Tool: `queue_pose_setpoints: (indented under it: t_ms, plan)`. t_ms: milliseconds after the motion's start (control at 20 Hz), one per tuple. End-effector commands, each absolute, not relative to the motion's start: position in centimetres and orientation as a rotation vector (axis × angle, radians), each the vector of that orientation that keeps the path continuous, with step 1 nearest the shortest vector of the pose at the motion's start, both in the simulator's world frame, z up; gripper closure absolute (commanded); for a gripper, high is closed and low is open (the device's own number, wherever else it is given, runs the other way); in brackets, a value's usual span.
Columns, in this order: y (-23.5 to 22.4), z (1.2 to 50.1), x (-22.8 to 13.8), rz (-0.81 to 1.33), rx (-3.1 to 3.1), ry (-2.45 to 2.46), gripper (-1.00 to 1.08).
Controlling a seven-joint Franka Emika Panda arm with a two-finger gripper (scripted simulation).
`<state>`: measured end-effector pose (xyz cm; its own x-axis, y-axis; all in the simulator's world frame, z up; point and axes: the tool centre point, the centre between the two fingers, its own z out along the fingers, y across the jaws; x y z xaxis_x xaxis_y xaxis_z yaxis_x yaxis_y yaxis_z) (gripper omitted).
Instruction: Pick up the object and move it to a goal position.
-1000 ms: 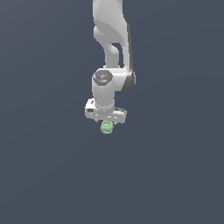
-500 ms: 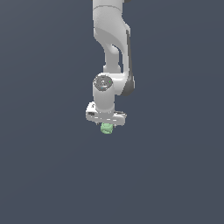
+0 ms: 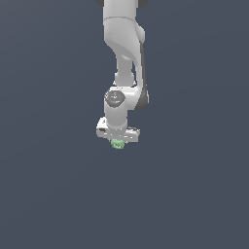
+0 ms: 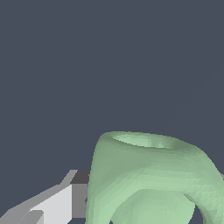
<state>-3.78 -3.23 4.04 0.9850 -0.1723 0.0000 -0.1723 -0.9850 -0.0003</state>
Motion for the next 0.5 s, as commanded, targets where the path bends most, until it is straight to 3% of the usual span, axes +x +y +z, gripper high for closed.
queue_pose_setpoints:
  t_ms: [0, 450]
  plan:
    - [-3.28, 3.94, -3.77, 0.0, -3.13, 0.273, 1.08]
    - [-3.27, 4.05, -3.78, 0.0, -3.13, 0.273, 1.08]
